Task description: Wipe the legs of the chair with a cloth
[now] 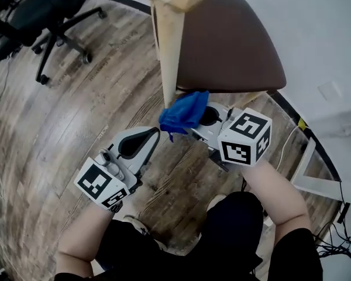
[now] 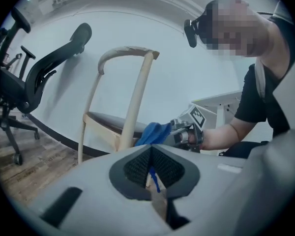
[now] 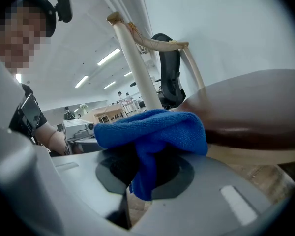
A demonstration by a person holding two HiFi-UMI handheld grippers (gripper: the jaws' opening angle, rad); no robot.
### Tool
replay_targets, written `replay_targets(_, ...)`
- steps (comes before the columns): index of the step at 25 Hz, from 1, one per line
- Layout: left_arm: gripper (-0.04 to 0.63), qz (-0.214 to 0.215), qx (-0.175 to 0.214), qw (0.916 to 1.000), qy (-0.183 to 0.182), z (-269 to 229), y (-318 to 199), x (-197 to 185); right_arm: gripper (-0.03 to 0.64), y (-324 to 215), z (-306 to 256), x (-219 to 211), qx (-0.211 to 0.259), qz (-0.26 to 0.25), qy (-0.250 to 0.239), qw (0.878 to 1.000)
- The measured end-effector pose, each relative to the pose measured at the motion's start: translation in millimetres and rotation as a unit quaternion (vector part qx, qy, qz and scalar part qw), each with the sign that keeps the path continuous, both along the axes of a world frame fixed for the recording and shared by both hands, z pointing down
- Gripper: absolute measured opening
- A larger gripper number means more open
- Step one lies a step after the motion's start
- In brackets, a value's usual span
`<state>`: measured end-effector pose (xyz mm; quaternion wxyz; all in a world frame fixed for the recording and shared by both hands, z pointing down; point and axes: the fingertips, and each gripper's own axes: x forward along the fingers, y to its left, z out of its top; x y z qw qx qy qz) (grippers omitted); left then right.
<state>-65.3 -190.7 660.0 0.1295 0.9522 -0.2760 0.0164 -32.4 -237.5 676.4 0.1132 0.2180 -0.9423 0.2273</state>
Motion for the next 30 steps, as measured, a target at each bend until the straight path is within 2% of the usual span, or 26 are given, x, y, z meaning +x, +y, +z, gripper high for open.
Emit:
replay_targets(6, -0.002, -0.02, 0.007, 0.9998, -0.004, 3, -15, -4, 0.064, -10, 7, -7, -0.004, -0.003, -0.017, 1.0)
replay_targets(13, -0.003, -0.001, -0.005, 0.9999, -0.013, 17, -14, 10, 0.064, -18, 7, 6, -0.001, 0.009, -0.031, 0.999)
replay_targets(22, -0.002, 0.015, -0.004, 0.9998, -0.015, 22, -16, 20, 0.064, -36, 18, 106, -0.005, 0.106, -0.014, 0.994)
replay_targets(30, -0.003, 0.017, -0.005, 0.9997, -0.015, 27, -20, 25, 0.064, -56, 25, 220, -0.012, 0.226, 0.001, 0.974)
